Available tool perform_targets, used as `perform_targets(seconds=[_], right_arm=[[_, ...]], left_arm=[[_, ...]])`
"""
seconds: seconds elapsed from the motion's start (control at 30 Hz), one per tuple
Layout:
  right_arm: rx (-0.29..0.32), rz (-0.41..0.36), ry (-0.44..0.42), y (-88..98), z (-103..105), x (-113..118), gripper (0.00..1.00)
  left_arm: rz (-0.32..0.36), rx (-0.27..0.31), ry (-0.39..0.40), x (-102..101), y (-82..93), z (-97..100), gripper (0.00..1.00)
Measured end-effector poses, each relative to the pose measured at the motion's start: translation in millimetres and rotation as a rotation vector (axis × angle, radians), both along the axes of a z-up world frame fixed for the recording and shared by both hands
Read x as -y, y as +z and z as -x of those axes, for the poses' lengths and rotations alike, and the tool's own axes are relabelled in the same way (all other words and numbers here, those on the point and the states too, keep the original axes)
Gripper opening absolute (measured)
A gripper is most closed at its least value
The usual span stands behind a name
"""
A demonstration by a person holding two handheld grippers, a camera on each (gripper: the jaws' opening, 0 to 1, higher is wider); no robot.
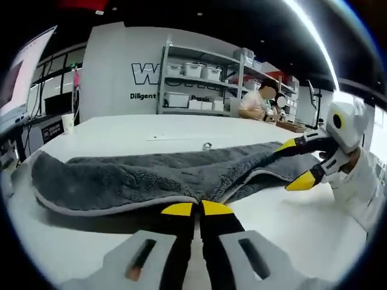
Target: Open the folded towel by lifting each exposed corner and separating the folded layers until the towel lies flat within the target outline without major curled edges
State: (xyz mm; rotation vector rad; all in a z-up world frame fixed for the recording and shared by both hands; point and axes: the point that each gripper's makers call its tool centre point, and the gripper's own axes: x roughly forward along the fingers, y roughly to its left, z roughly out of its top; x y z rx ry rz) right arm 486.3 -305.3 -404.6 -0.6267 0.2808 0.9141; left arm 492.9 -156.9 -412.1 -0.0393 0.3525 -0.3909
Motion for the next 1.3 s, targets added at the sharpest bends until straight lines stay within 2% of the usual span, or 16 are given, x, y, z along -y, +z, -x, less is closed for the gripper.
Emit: perform_targets(seconds=[0.07,0.17,0.23,0.5,0.67,0.97,1.07,1.17,1.3], right_arm=[[0.010,-0.003,-0.001,-0.1,0.0,-2.5,0.22],[0.006,0.018,-0.004,-6.6,-1.3,-3.7,0.23],[0.024,0.030,-0.021,-8.0,-4.5,-2.7,0.21],[0.061,0.036,-0.055,-12.1,-13.0,2.2,0.00],[0.049,0.026,-0.062,-14.2,-14.0,4.5,0.00],[0.010,-0.017,-0.039,-5.4,-7.9,7.2,0.00],[-0.019,-0.017,-0.003,-5.3,-0.9,6.6,0.00],[-0.017,-0.005,0.025,-3.8,4.2,6.8,0.00],[-0.084,-0.026,0.073,-6.3,14.9,5.3,0.00]], left_arm=[[0.001,-0.003,-0.001,0.2,-0.8,0.3,0.02],[-0.005,-0.004,-0.001,0.4,-1.3,0.4,0.02],[-0.007,-0.006,-0.002,0.6,-1.9,0.8,0.02],[-0.008,-0.013,-0.003,0.7,-3.2,1.2,0.02],[-0.010,-0.014,-0.004,0.6,-3.3,1.5,0.02],[-0.026,-0.007,0.006,-2.0,-2.1,1.4,0.02],[-0.029,-0.006,0.010,-3.5,-2.1,1.1,0.02],[-0.039,0.002,0.013,-4.4,-0.7,1.4,0.02],[-0.057,0.011,0.018,-4.8,0.8,4.5,0.02]])
